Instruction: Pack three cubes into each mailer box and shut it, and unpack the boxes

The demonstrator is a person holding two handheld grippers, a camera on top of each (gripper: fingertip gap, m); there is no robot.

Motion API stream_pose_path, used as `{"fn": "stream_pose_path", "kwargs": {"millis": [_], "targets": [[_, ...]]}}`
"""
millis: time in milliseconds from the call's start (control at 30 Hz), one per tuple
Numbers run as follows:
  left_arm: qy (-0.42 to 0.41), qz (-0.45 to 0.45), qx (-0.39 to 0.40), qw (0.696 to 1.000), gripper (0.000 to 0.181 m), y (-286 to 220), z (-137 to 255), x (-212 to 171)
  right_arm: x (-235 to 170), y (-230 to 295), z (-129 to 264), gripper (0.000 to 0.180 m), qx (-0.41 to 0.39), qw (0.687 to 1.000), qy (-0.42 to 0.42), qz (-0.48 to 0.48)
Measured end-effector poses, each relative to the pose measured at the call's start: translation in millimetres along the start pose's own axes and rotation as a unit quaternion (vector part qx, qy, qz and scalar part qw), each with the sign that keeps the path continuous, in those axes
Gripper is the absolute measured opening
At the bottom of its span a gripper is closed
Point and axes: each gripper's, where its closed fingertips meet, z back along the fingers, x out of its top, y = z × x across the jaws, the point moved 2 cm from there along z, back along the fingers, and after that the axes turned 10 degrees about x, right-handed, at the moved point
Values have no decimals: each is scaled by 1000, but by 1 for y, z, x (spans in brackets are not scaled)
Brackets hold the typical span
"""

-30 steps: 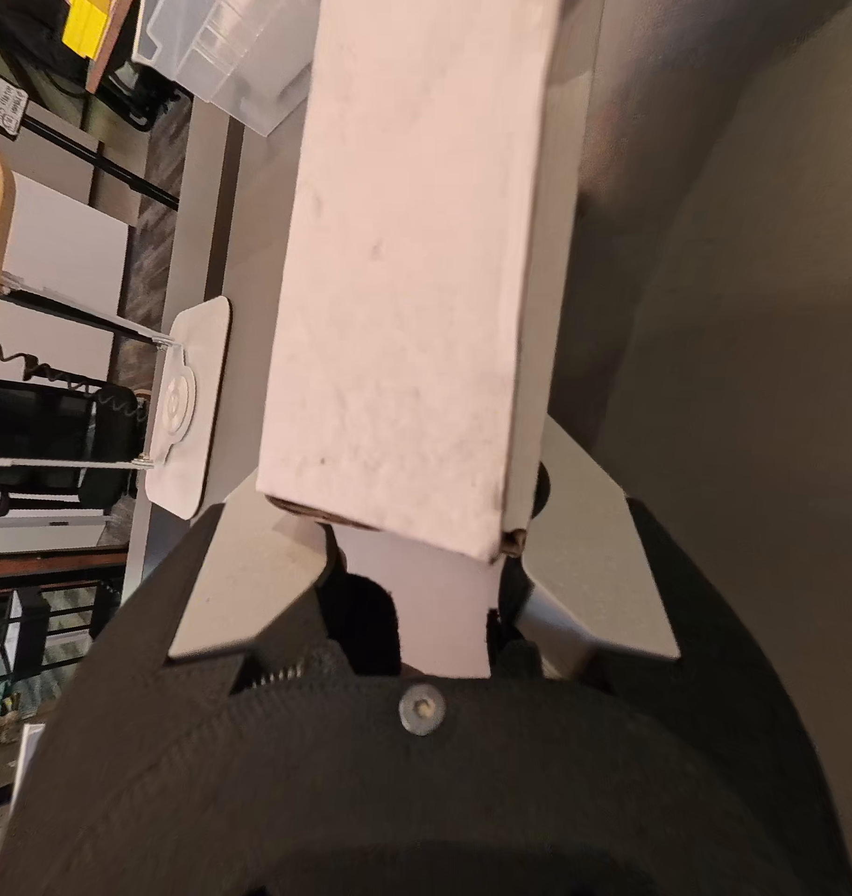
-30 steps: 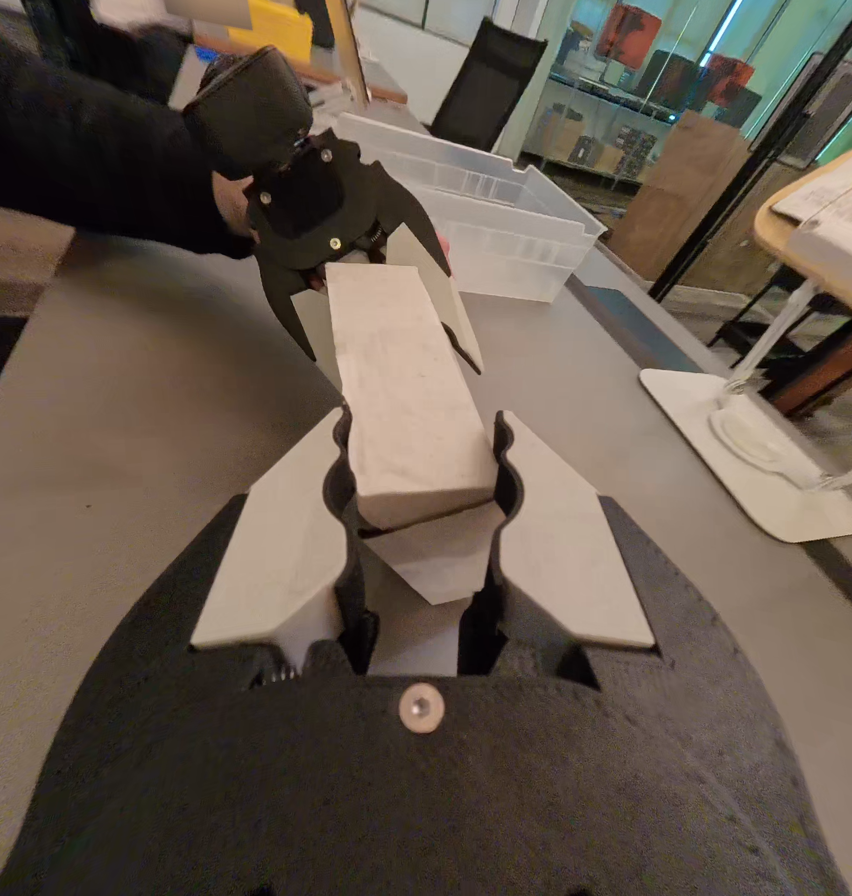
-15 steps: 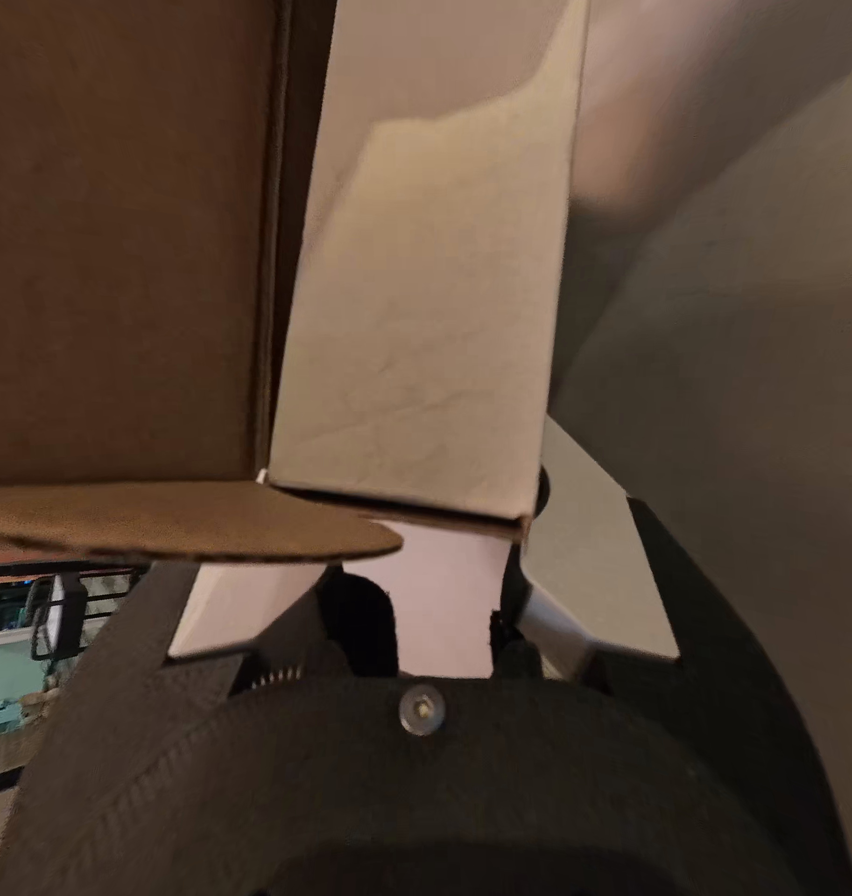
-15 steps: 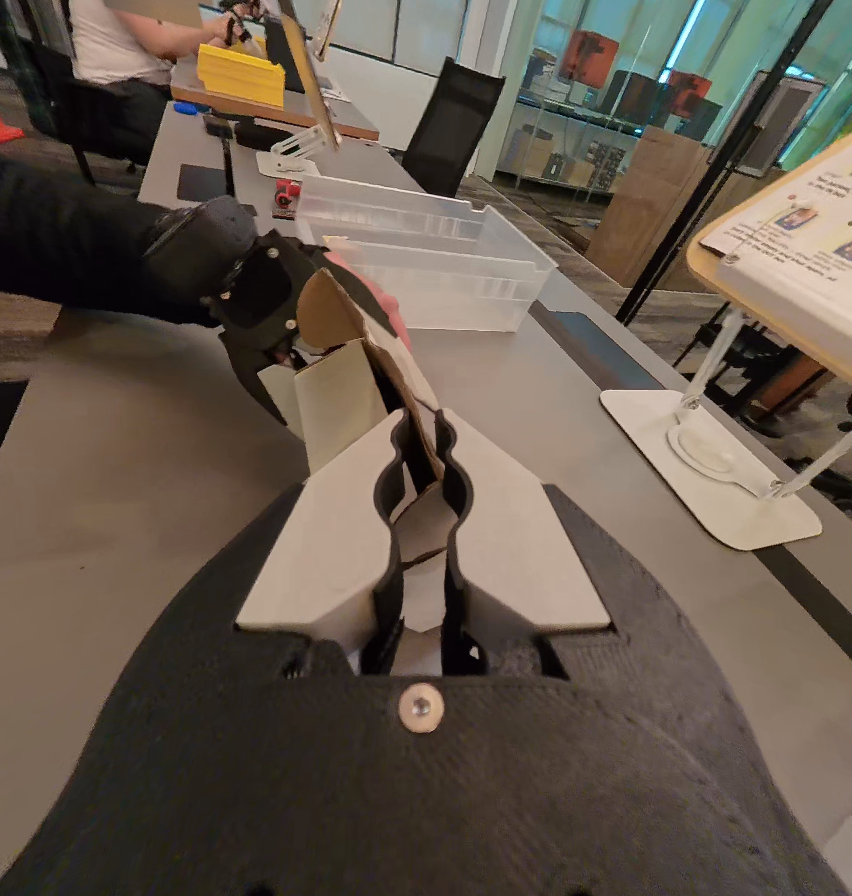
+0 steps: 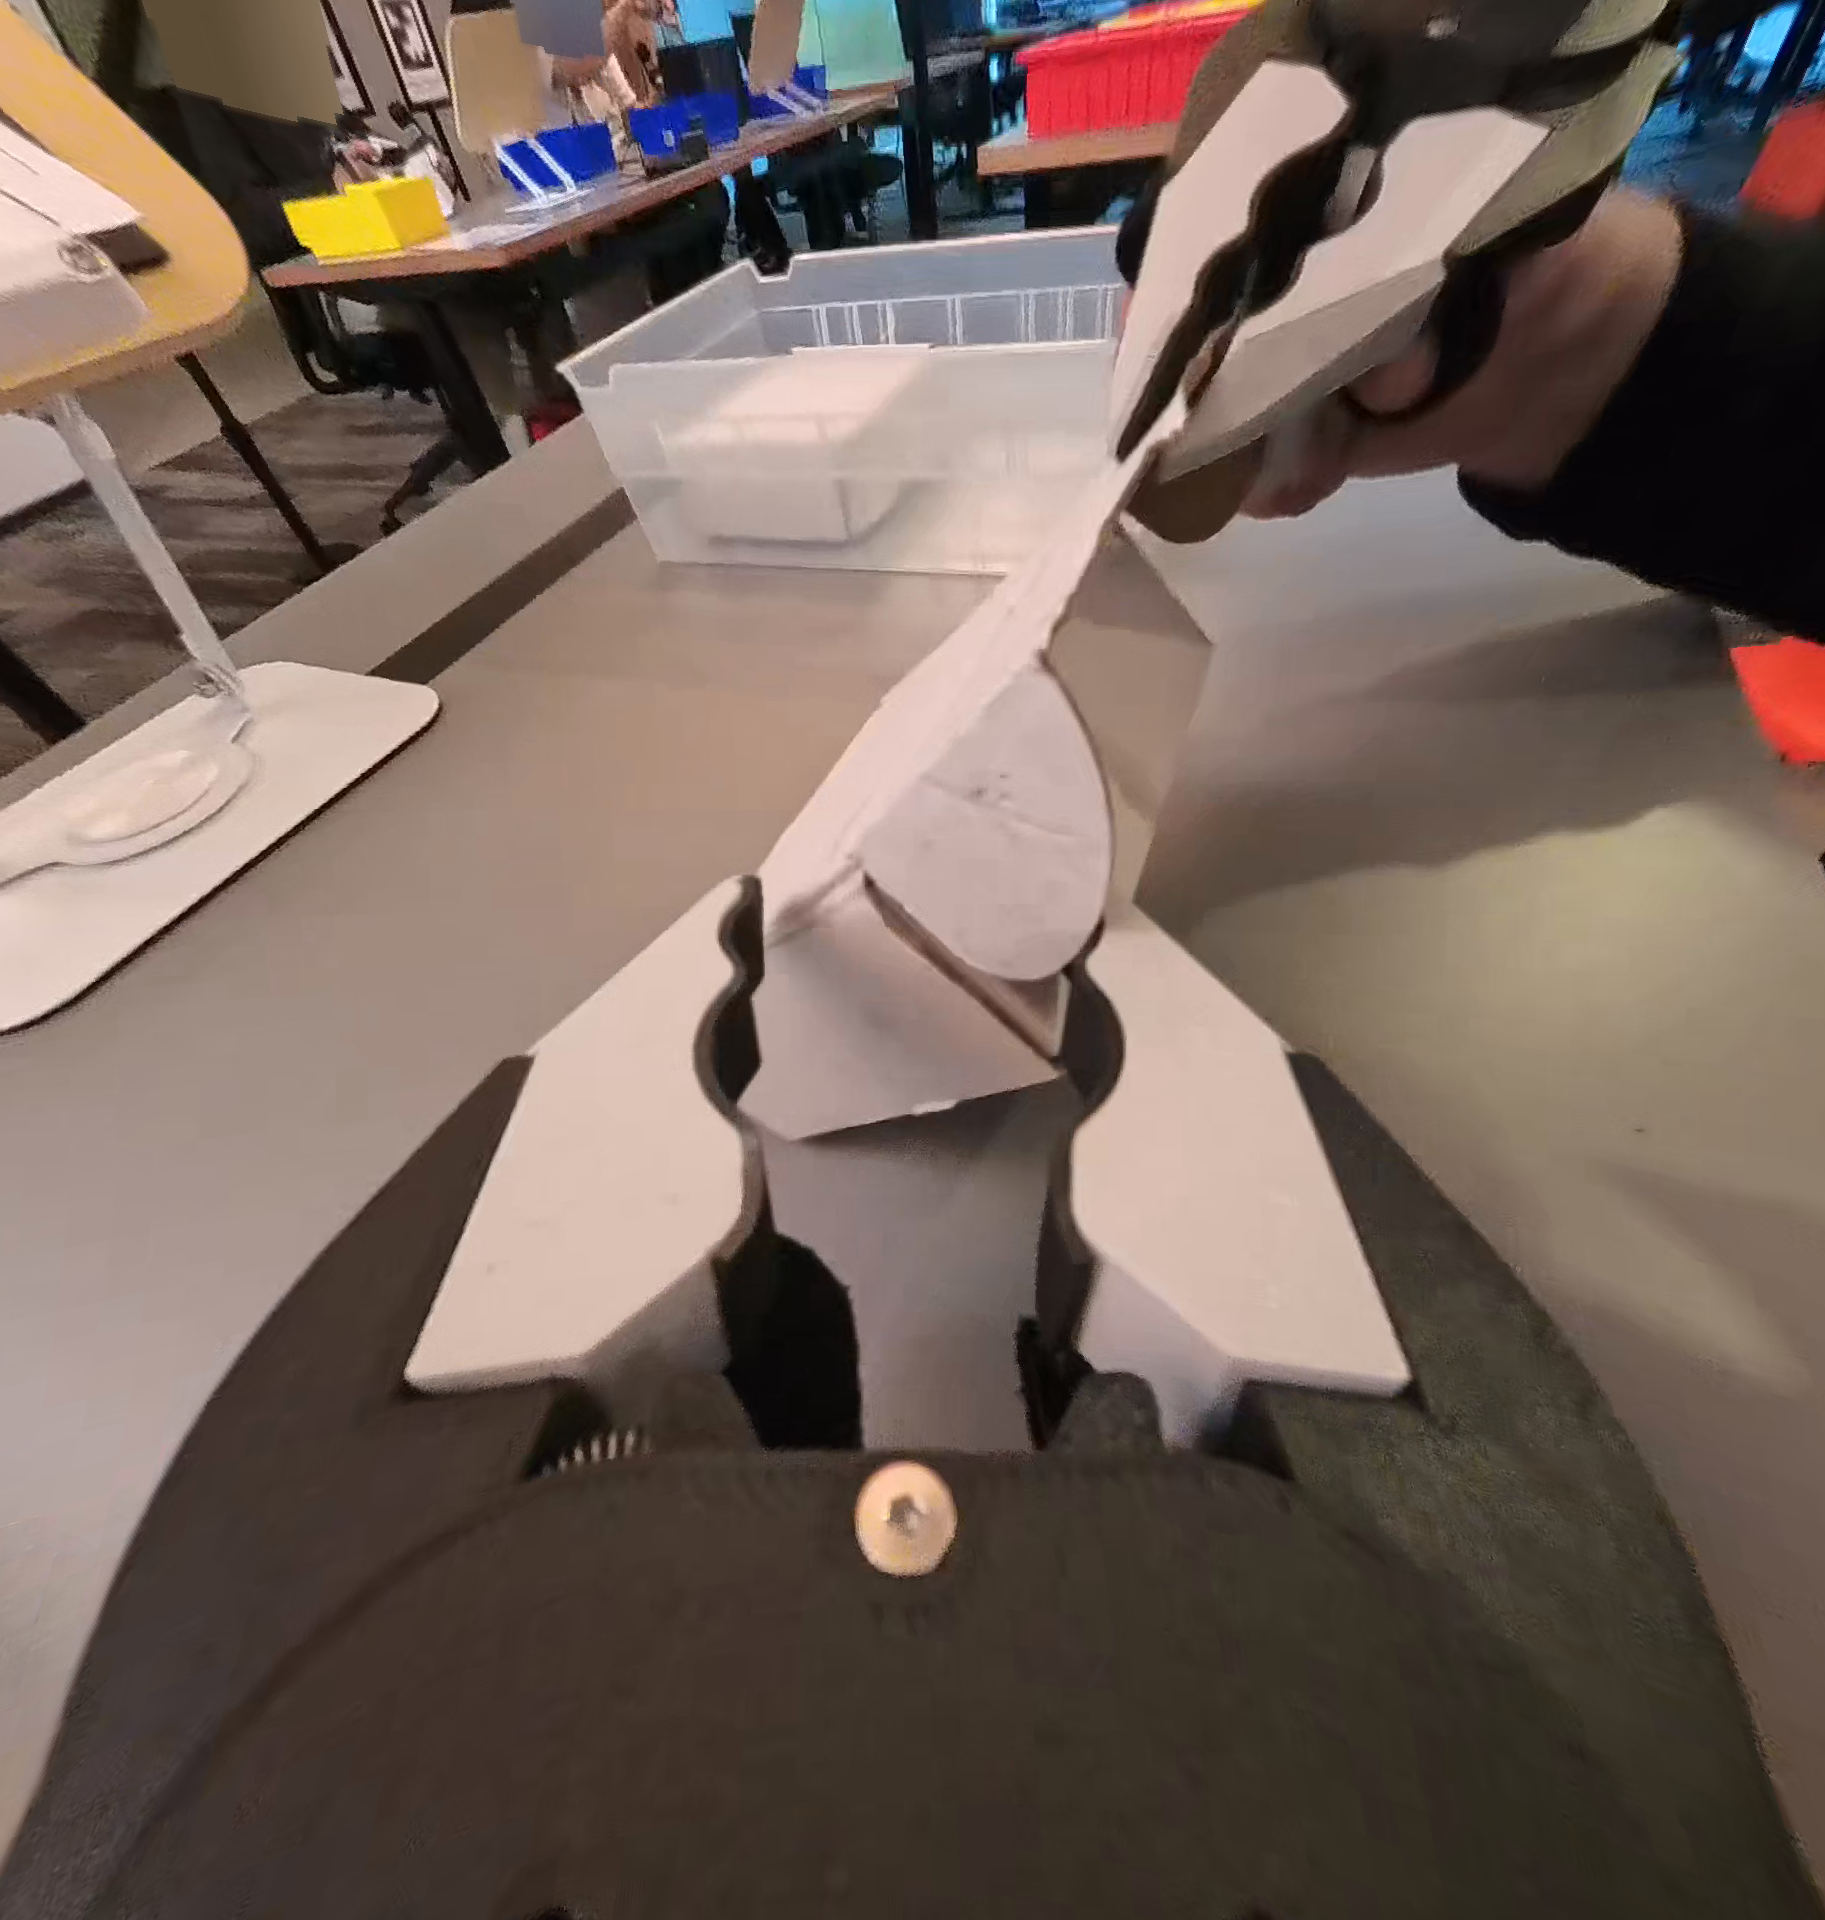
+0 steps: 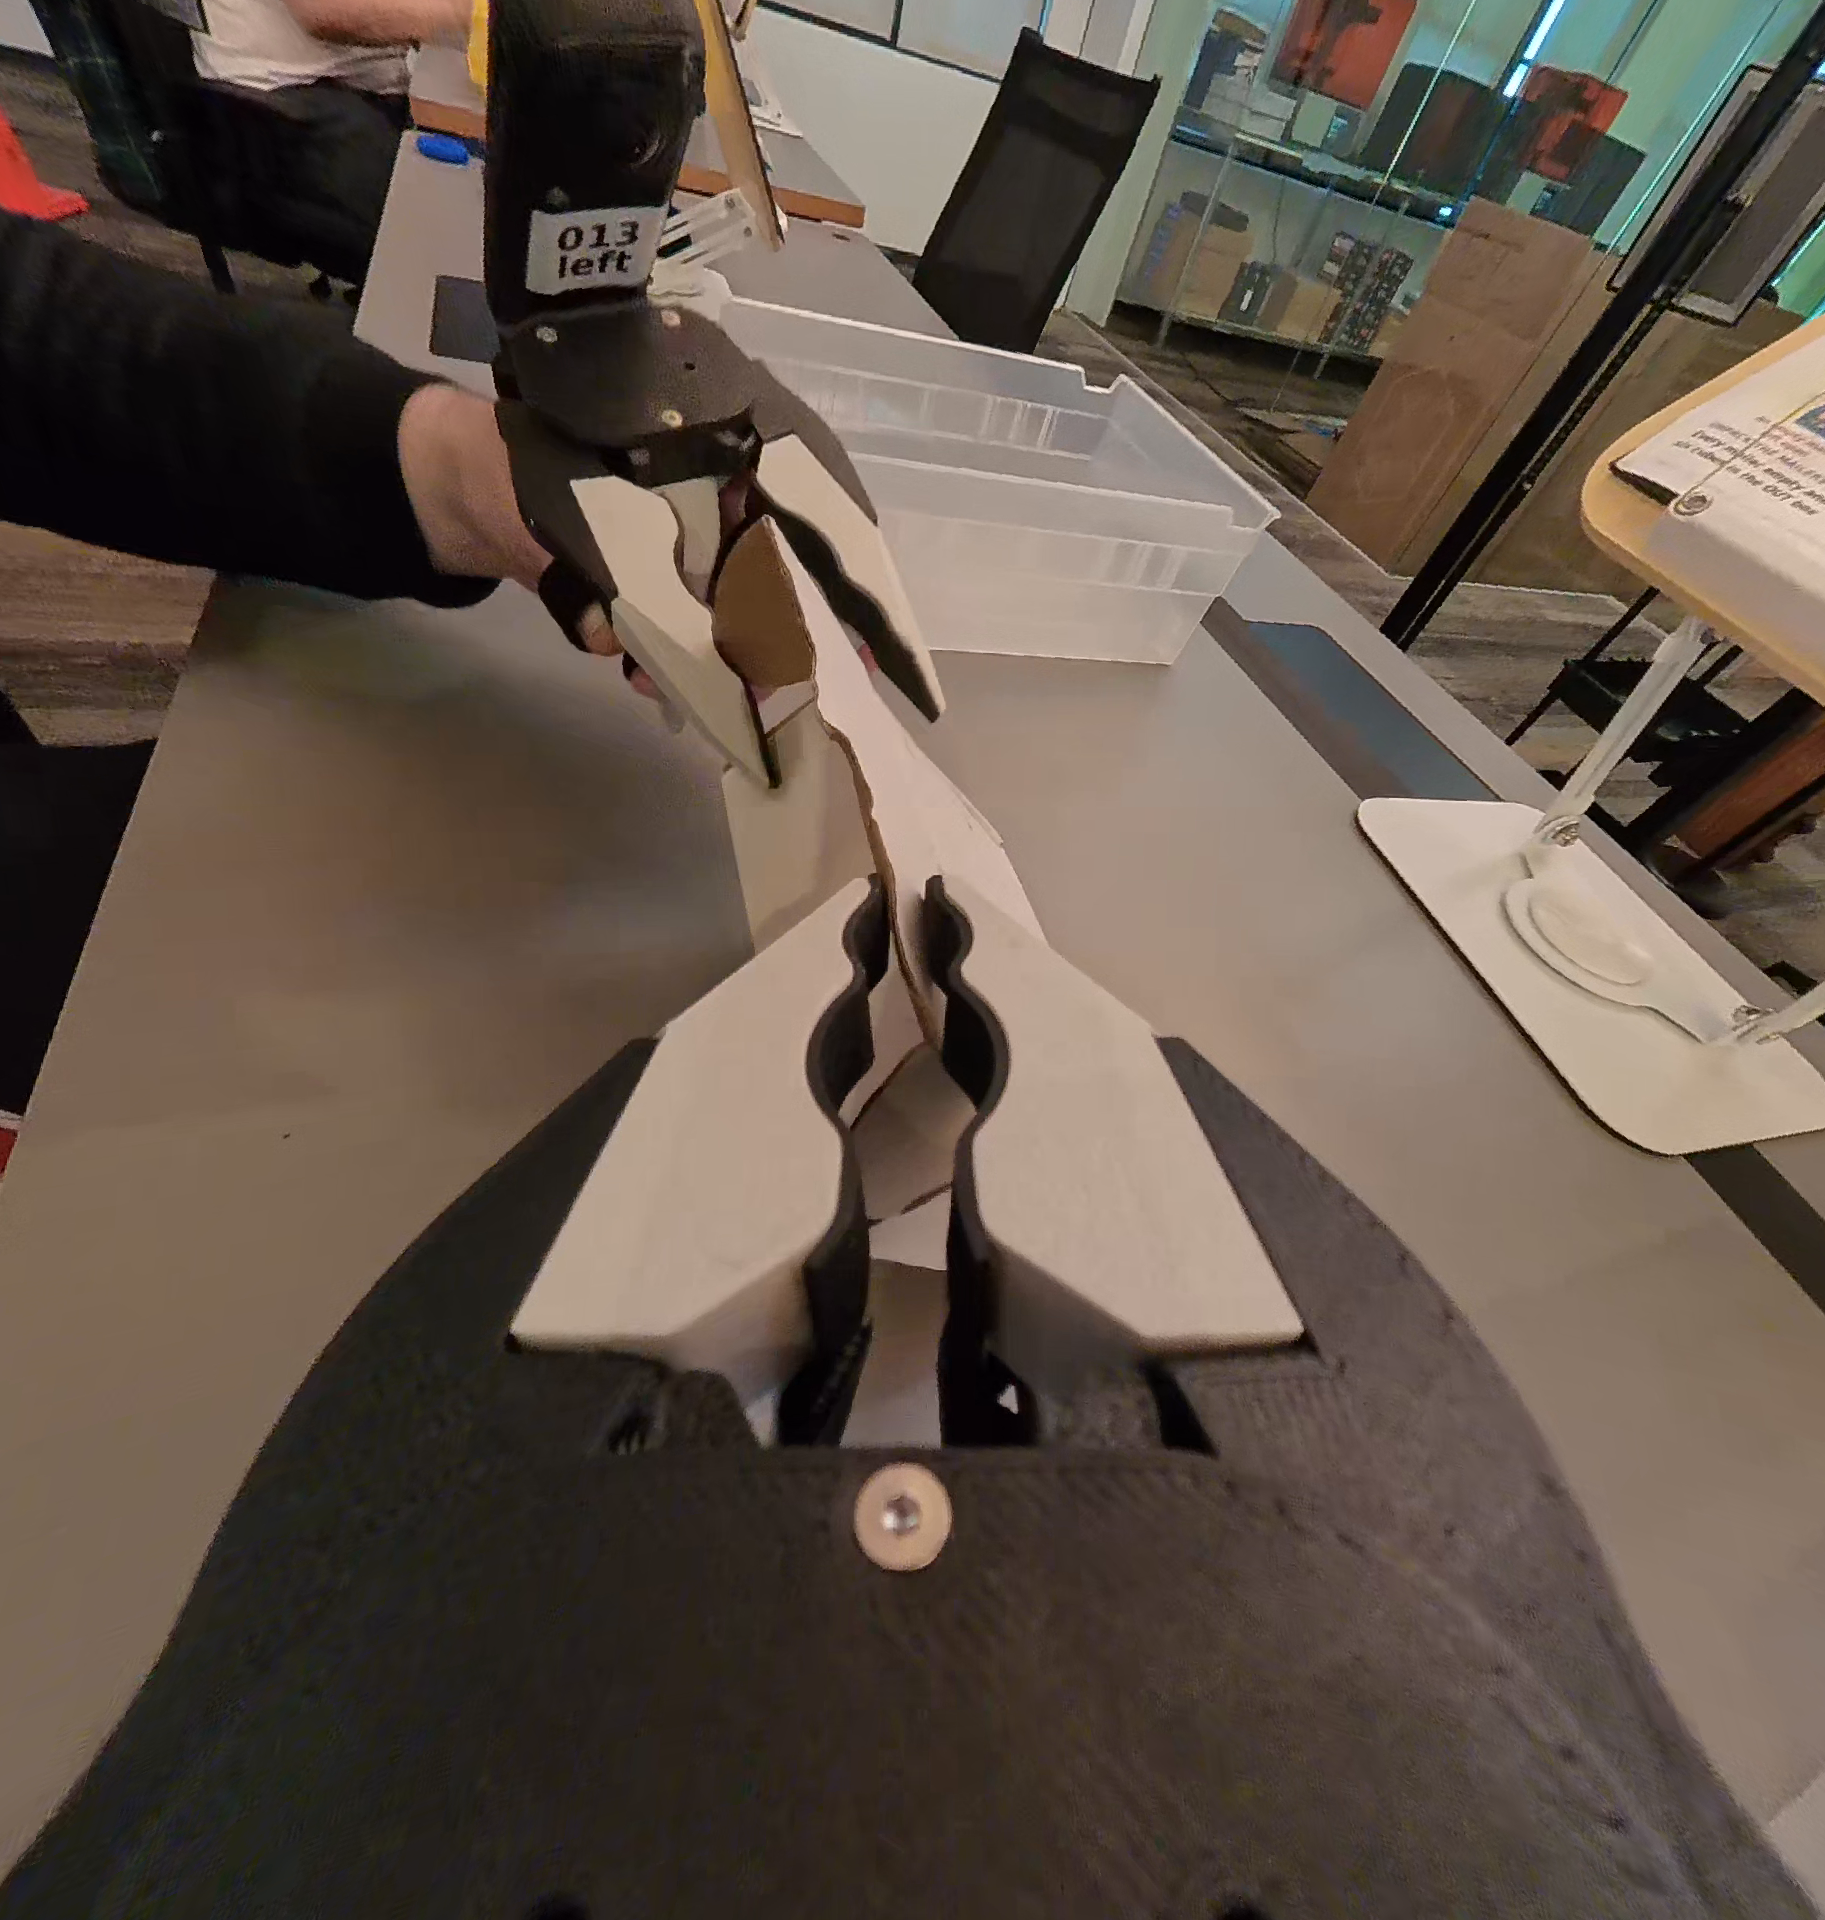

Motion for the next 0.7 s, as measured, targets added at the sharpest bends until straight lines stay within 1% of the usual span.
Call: {"fn": "stream_pose_path", "kwargs": {"millis": [33,67,167,333,533,700], "targets": [[3,4,6,1000,56,-1,-3,-2,0,0,0,4,1,1000,-2,-3],[0,4,14,1000,52,-2,-5,-3,0,-1,-1,4,1,1000,0,-4],[-9,-18,32,999,52,-4,-8,-5,-1,-2,0,4,2,1000,2,-13],[-3,-82,63,995,48,-7,-12,-11,3,-5,2,0,19,998,-22,-55],[-9,-98,79,992,48,-7,-14,-12,6,-9,1,0,31,997,-20,-69],[-17,-106,92,990,47,-6,-12,-14,-1,-9,1,0,49,994,-28,-89]]}}
